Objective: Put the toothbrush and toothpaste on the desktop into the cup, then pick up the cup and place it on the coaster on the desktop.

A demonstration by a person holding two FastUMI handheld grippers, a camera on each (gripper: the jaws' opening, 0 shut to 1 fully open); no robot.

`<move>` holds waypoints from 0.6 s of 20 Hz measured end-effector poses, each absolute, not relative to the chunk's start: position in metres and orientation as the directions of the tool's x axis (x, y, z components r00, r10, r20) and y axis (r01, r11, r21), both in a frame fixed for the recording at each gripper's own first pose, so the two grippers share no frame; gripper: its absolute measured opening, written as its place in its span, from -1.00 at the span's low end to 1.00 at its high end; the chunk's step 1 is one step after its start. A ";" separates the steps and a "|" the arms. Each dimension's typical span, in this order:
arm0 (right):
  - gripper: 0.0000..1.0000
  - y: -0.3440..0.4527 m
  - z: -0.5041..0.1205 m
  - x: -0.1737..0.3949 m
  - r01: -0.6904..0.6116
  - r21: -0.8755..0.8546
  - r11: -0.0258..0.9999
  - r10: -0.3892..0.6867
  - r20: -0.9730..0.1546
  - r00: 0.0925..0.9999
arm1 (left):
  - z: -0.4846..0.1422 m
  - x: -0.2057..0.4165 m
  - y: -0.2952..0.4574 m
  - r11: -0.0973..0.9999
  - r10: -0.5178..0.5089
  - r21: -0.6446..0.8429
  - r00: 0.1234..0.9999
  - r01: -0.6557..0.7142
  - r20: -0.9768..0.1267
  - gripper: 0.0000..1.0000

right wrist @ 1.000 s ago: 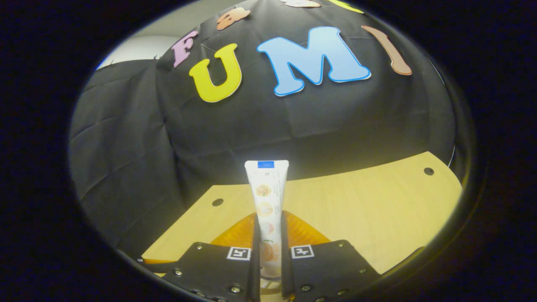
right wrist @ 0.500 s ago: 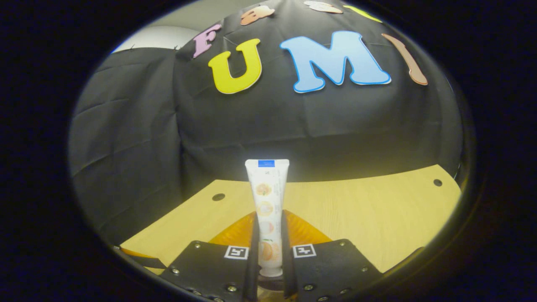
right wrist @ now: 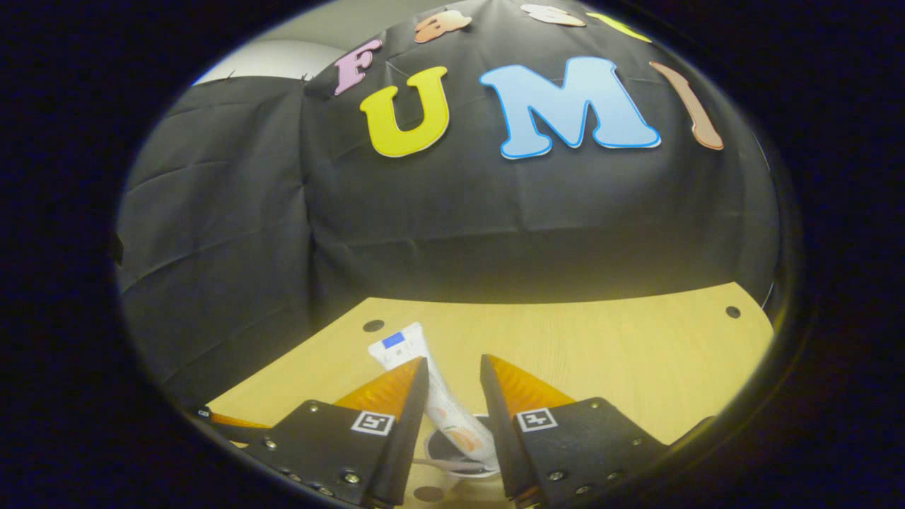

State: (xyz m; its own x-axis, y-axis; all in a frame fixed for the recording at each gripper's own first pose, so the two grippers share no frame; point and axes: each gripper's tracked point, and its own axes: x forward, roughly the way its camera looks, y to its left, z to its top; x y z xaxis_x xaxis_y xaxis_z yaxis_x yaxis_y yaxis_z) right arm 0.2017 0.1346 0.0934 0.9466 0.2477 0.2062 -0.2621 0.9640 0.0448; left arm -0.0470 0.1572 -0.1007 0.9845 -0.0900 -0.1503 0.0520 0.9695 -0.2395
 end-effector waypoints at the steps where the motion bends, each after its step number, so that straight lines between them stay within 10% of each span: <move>1: -0.02 0.134 0.091 0.201 -0.263 0.045 0.964 0.249 0.199 0.948 | -0.101 -0.047 0.156 0.968 -0.090 -0.244 0.984 0.051 -0.151 0.90; 12: 0.26 0.094 0.121 0.135 -0.202 0.086 0.976 0.175 0.255 0.951 | -0.110 -0.048 0.136 0.971 -0.105 -0.235 0.969 0.051 -0.224 0.90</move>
State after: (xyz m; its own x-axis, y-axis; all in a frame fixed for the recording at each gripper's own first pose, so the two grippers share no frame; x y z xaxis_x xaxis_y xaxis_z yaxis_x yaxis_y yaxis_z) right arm 0.1351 0.0944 0.1214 0.9510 0.1746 0.2550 -0.2021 0.9756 0.0859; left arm -0.0484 0.1362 -0.1098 0.9688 -0.1052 -0.2242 0.0511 0.9707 -0.2347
